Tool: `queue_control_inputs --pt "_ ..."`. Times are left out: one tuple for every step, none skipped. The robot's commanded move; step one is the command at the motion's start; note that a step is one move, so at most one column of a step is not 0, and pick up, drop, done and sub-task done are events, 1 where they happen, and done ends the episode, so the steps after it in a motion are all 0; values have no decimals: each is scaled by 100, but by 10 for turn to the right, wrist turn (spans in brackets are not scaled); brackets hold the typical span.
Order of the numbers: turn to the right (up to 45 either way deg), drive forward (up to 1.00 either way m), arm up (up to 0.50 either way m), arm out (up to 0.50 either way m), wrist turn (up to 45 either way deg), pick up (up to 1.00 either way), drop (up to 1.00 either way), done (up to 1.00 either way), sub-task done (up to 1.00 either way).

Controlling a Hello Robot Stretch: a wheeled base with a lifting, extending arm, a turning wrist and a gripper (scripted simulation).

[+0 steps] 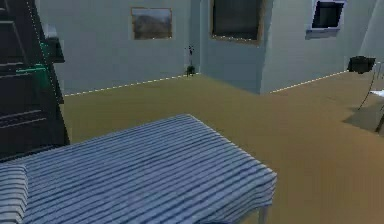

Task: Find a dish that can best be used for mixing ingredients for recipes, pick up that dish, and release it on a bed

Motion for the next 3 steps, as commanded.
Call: queue_control_inputs --pt "-450 0 0 0 0 0 0 0 0" --pt "-450 0 0 0 0 0 0 0 0" --pt "-180 0 0 0 0 0 0 0 0"
